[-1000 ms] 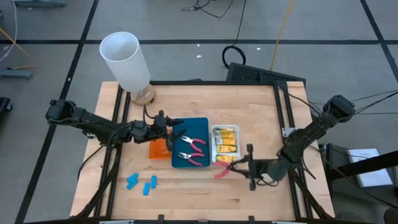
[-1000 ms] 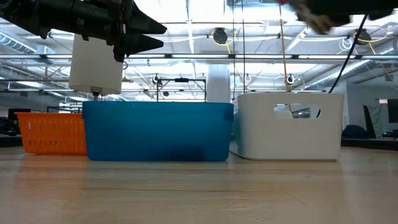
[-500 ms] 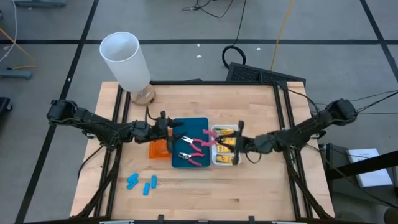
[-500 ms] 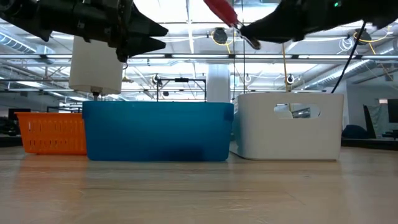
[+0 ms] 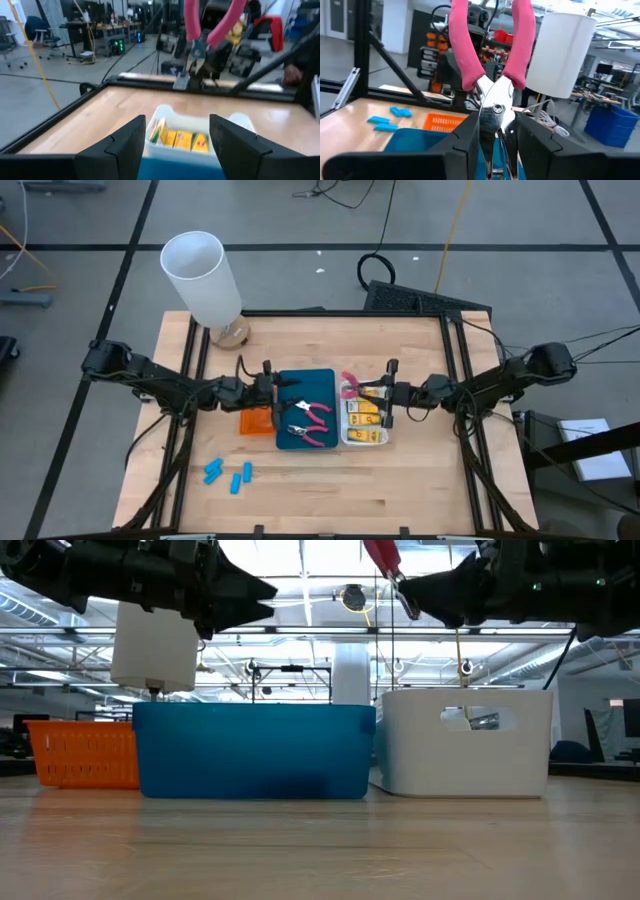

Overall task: Pick & Place School Supplies
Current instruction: Put the pink hole puncher into the blue bin

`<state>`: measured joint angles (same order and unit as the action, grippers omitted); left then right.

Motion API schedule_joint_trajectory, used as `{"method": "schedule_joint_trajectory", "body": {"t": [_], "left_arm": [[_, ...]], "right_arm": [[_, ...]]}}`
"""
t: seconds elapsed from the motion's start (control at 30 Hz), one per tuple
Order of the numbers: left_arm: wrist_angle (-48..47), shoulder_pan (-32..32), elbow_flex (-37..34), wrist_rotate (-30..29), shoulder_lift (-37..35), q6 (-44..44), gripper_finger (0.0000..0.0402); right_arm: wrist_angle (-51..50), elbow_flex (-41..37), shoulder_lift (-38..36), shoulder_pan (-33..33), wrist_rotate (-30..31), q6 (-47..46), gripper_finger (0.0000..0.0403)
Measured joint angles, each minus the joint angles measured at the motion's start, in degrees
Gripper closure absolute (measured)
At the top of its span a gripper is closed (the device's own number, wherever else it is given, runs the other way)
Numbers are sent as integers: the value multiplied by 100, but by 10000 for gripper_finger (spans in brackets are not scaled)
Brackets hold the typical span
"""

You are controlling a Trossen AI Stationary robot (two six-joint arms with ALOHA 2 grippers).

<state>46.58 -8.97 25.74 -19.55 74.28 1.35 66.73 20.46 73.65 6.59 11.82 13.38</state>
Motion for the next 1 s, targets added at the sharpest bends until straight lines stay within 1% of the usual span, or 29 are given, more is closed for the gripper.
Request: {"method": "schedule_joint_trajectory", "body": {"t": [0.13, 0.27, 0.4, 0.6, 0.7, 0.83, 1.0], "left_arm": [[348, 0, 92, 37, 61, -82, 176], [428, 0, 405, 49, 278, -679, 176], [402, 0, 823, 0, 657, -1057, 176], [422, 68, 1632, -57, 1401, -1351, 176], [434, 85, 2047, -196, 1726, -1454, 176], [424, 134, 2416, -482, 2011, -1627, 176], [428, 222, 2674, -448, 2111, -1443, 176]], "right_arm": [[65, -78, -1, -126, 194, 109, 307], [86, -78, -2, -175, 244, 260, 307], [131, -78, -4, -167, 855, 356, 307], [207, -78, -1, -165, 1407, 297, 307], [212, -78, 0, -164, 1399, 291, 307], [234, -77, 0, -162, 1393, 278, 307], [414, -76, 0, -162, 1392, 384, 307]]}}
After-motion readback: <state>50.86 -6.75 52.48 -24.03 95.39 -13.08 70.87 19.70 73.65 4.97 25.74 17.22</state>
